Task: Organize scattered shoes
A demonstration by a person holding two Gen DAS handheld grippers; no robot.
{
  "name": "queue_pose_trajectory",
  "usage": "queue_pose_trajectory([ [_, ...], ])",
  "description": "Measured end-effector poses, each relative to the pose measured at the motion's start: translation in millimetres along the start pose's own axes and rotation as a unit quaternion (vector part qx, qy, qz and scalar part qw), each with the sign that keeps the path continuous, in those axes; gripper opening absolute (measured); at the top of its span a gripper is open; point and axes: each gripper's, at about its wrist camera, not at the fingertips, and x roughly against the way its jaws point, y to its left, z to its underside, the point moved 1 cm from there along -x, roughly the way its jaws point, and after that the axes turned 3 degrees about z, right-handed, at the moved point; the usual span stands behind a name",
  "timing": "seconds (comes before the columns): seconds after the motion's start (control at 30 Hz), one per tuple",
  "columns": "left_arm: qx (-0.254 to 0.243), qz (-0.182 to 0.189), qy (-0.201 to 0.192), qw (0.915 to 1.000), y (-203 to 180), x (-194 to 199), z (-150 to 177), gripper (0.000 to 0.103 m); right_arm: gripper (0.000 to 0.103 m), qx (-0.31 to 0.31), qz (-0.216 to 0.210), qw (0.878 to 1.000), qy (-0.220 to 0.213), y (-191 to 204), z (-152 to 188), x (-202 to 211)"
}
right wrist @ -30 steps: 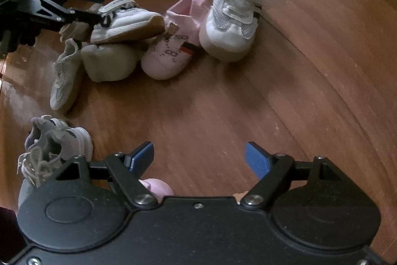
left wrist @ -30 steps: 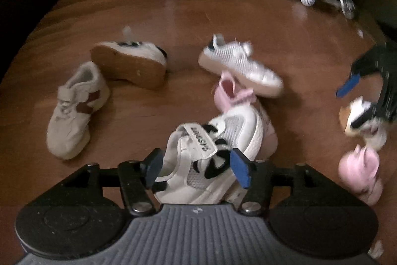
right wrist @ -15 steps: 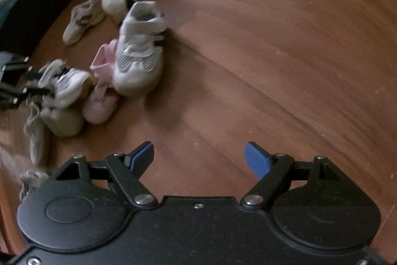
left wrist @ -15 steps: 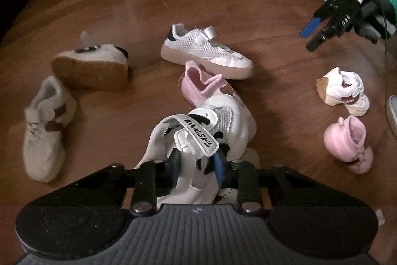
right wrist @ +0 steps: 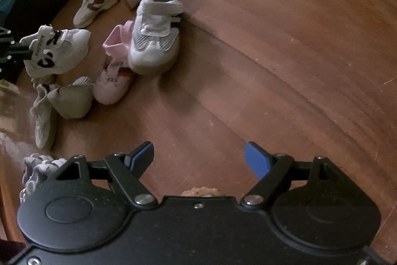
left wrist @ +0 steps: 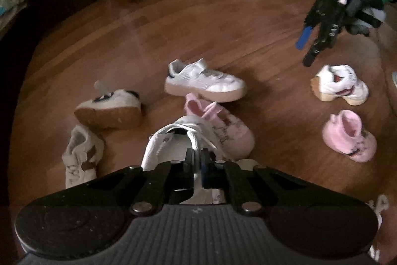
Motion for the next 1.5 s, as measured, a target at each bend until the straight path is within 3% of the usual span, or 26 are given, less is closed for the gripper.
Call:
queue_pose_trajectory([
  [0.1, -0.044, 0.04, -0.021, 0.998, -25.1, 6.4, -16.8, 0.004, 0.082, 0.01, 0.001, 1.0, -0.003, 3.2, -0.6, 1.1],
  [0.23, -0.078, 0.075, -0.025, 0.9939, -52.4, -12.9, -29.3, 0.004, 0.082, 0.029, 0.001, 1.0, -0.006, 9.5, -1.1, 2.4],
  [0.37, -0.109, 0.109, -0.014, 0.9879, -80.0, -42.2, -33.0, 0.004, 0.082, 0.113, -0.002, 0.994, -0.007, 30.6, 3.3, 0.9],
  [0.5, -0.141, 0.137, -0.007, 0.9804, -105.6, -70.0, -35.4, 0.004, 0.082, 0.221, 0.008, 0.975, -0.026, 58.9, 10.2, -3.8],
  [0.67, -0.177, 0.107, 0.009, 0.9784, -120.9, -95.9, -27.7, 0.006, 0.082, 0.329, 0.007, 0.943, -0.04, 92.4, 16.3, -13.6],
  [0.7, -0.174, 0.102, 0.013, 0.9794, -121.3, -98.1, -24.9, 0.009, 0.082, 0.35, 0.007, 0.936, -0.043, 99.1, 17.5, -15.6],
  [0.77, -0.164, 0.095, 0.017, 0.9817, -120.9, -99.6, -20.7, 0.028, 0.082, 0.381, 0.006, 0.924, -0.047, 109.5, 19.3, -18.8],
  [0.83, -0.108, 0.093, 0.013, 0.9897, -108.2, -89.5, -16.0, 0.06, 0.082, 0.4, 0.007, 0.915, -0.046, 115.9, 20.8, -25.3],
  [0.97, -0.002, 0.097, -0.021, 0.995, -75.8, -48.5, -4.2, 0.061, 0.082, 0.444, 0.012, 0.895, -0.042, 130.2, 24.4, -40.3],
  [1.07, 0.034, 0.088, -0.037, 0.9948, -62.7, -25.5, 9.1, 0.062, 0.082, 0.472, 0.015, 0.881, -0.04, 138.8, 27.1, -49.2],
  [1.13, 0.048, 0.072, -0.025, 0.9959, -54.0, -13.7, 29.1, 0.062, 0.083, 0.5, 0.022, 0.865, -0.031, 143.0, 28.4, -60.7],
  [1.23, 0.065, 0.051, 0.001, 0.9966, -45.0, -12.8, 50.6, 0.062, 0.089, 0.518, 0.027, 0.855, -0.017, 146.1, 27.3, -76.3],
  [1.3, 0.073, 0.041, 0.014, 0.9964, -42.0, -15.0, 58.9, 0.062, 0.089, 0.515, 0.024, 0.857, -0.01, 147.1, 25.4, -80.8],
  [1.37, 0.077, 0.035, 0.022, 0.9962, -40.6, -19.5, 63.5, 0.062, 0.08, 0.503, 0.016, 0.864, 0.002, 147.2, 22.3, -84.0],
  [1.5, 0.085, 0.006, 0.049, 0.9952, -33.5, -29.3, 76.6, 0.062, 0.078, 0.412, -0.002, 0.911, 0.027, 141.6, 11.2, -83.7],
])
